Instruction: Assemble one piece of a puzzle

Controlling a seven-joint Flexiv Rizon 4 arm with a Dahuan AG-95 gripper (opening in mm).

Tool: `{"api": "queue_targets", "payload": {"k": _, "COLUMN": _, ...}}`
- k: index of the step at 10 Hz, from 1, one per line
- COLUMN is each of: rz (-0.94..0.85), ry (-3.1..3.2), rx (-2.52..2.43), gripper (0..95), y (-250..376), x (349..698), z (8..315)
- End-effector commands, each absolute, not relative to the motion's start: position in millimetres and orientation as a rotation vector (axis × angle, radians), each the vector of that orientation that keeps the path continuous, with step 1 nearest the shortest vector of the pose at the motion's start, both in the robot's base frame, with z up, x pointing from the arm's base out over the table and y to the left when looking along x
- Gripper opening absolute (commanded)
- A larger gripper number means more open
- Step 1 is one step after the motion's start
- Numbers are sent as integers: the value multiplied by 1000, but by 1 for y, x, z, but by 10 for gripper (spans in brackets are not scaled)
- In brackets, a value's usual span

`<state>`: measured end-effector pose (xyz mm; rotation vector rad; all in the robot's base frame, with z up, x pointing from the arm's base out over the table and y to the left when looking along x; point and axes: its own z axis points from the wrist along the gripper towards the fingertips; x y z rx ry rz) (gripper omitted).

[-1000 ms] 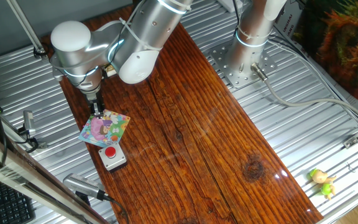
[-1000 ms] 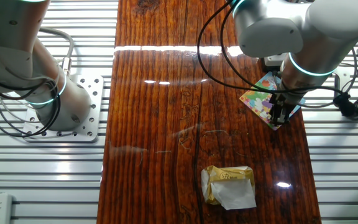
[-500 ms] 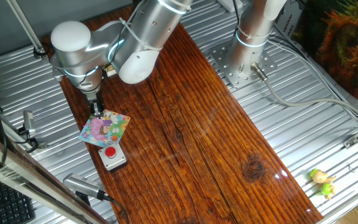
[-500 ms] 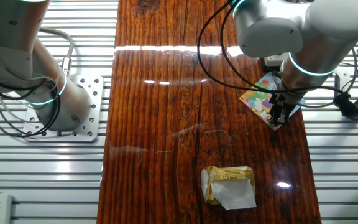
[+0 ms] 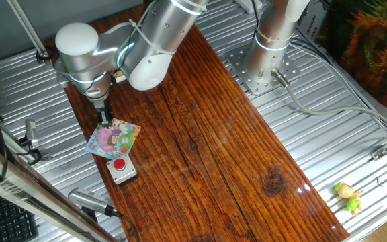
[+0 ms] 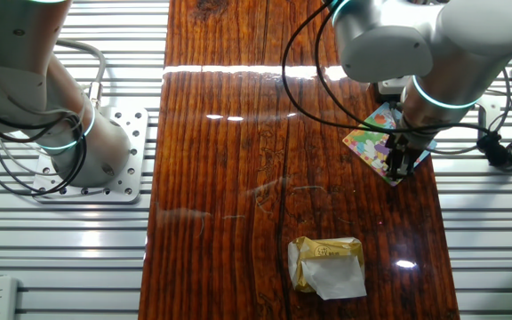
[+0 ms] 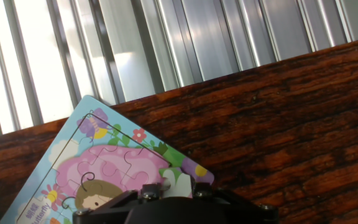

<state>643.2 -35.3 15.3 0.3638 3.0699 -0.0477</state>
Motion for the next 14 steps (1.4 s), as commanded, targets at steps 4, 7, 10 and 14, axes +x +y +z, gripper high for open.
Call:
{"api": "queue_targets", "payload": {"k": 4, "rz": -25, "ry": 3078, "rx": 301, "gripper": 380, "y": -35, "x": 644, "z": 18}}
{"api": "queue_targets", "payload": {"k": 7, "rz": 51, "ry": 3097, "rx": 71, "gripper": 380, "y": -32, "x": 646, "z": 24}}
{"api": "queue_targets", "payload": {"k": 10, "rz": 42, "ry": 3102, "rx": -253, "gripper": 380, "y": -24, "x": 648, "z": 20}}
{"api": "queue_targets", "payload": {"k": 14, "rz": 35, "ry": 3084, "rx": -556, "gripper": 380, "y": -22, "x": 649, "z": 31}}
